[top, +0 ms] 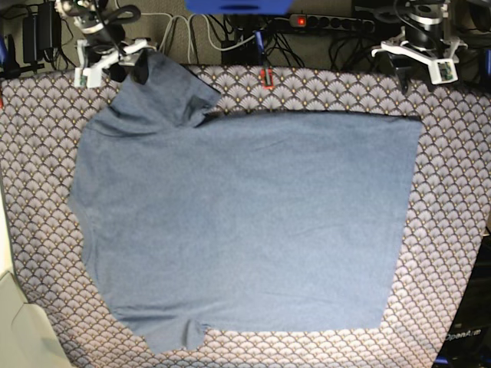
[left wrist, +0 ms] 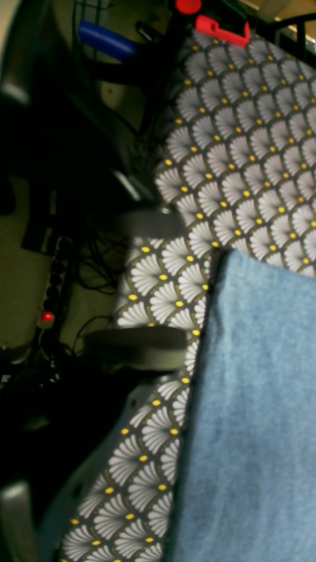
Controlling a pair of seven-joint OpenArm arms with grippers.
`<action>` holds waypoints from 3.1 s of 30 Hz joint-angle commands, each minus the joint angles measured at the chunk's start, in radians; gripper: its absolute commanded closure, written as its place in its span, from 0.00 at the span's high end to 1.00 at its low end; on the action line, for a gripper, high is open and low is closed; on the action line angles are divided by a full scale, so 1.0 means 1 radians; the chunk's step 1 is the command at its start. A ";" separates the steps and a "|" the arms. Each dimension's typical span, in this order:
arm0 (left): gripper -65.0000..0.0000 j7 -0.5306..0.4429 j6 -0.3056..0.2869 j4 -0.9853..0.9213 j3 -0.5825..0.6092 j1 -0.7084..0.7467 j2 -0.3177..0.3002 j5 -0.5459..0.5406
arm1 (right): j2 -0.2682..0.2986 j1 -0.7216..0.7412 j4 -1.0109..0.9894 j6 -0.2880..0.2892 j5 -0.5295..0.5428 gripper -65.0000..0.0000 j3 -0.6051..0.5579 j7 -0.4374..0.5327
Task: Fold the T-shirt properly
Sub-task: 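Move both grippers down to the shirt's shoulder edge and pinch it, then lift the shoulder edge with both grippers and fold it over the shirt body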
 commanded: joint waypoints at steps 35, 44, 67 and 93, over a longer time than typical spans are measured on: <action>0.57 -0.025 0.004 -0.208 -0.007 -0.273 -0.004 -0.001 | 0.006 0.029 -0.070 0.011 0.006 0.00 -0.080 -0.010; 0.62 -0.025 0.004 -0.314 -0.007 -0.342 -0.010 0.000 | 0.006 0.030 -0.072 0.011 0.006 0.00 -0.078 -0.010; 0.56 -0.025 0.004 -0.452 0.000 -0.422 -0.006 0.000 | 0.008 0.030 -0.072 0.011 0.004 0.00 -0.078 -0.010; 0.00 -0.025 0.009 -0.308 0.003 -0.411 -0.004 0.000 | 0.083 0.055 0.043 0.008 0.006 0.00 -0.015 -0.009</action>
